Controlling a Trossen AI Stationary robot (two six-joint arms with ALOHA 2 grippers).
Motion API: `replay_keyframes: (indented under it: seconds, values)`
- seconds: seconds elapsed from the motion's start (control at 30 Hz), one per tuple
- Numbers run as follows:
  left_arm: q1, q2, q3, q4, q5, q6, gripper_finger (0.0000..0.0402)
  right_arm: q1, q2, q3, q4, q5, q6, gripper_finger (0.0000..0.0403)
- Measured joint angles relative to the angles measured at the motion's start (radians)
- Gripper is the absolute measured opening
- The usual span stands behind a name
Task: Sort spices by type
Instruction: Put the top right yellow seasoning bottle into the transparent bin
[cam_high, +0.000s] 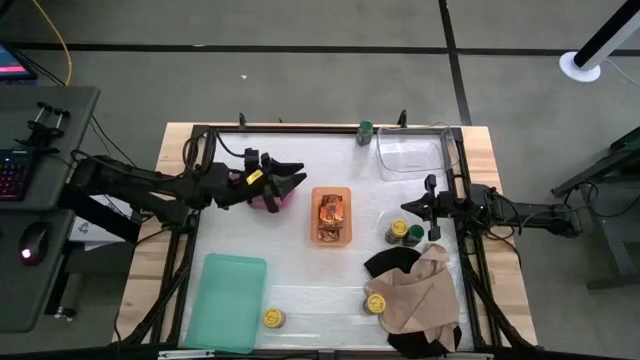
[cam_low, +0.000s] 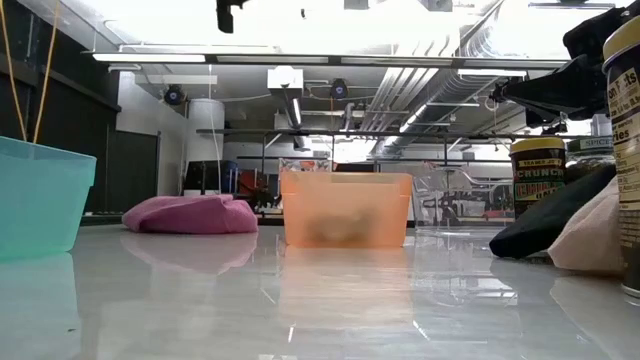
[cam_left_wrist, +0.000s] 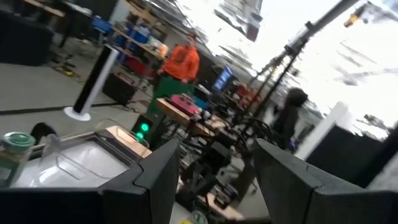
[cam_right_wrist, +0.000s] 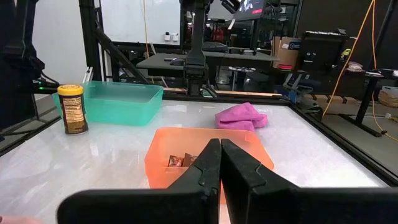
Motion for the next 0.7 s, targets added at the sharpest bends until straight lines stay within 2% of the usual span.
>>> replay_keyframes:
  seconds: [0.1,0.17,0.23,0.3,0.4,0.47,0.57,0.7]
  values:
    - [0.011,-0.035,0.0,-0.06,0.05,-0.009,0.0189,0.0,0.0,0.0,0.004,0.0,0.054,0.0001]
    - [0.016,-0.071,0.0,-0.118,0.066,-0.028,0.0189,0.0,0.0,0.0,0.03,0.0,0.206,0.0001]
    - [0.016,-0.115,0.0,-0.183,0.071,-0.048,0.0189,0.0,0.0,0.0,0.12,0.01,0.424,0.0001]
    - [0.016,-0.162,0.0,-0.234,0.072,-0.06,0.0189,0.0,0.0,0.0,0.229,0.089,0.624,0.0001]
    - [0.016,-0.227,0.0,-0.295,0.072,-0.061,0.0189,-0.001,0.0,0.0,0.371,0.274,0.861,0.0001]
    - [0.016,-0.261,0.0,-0.324,0.072,-0.061,0.0189,-0.001,0.0,0.0,0.461,0.338,0.889,0.0001]
    - [0.016,-0.292,0.0,-0.355,0.071,-0.061,0.0189,0.0,0.023,0.012,0.582,0.334,0.844,0.0001]
    - [0.016,-0.295,0.0,-0.387,0.046,-0.06,0.0189,0.0,0.091,0.098,0.637,0.308,0.733,0.0001]
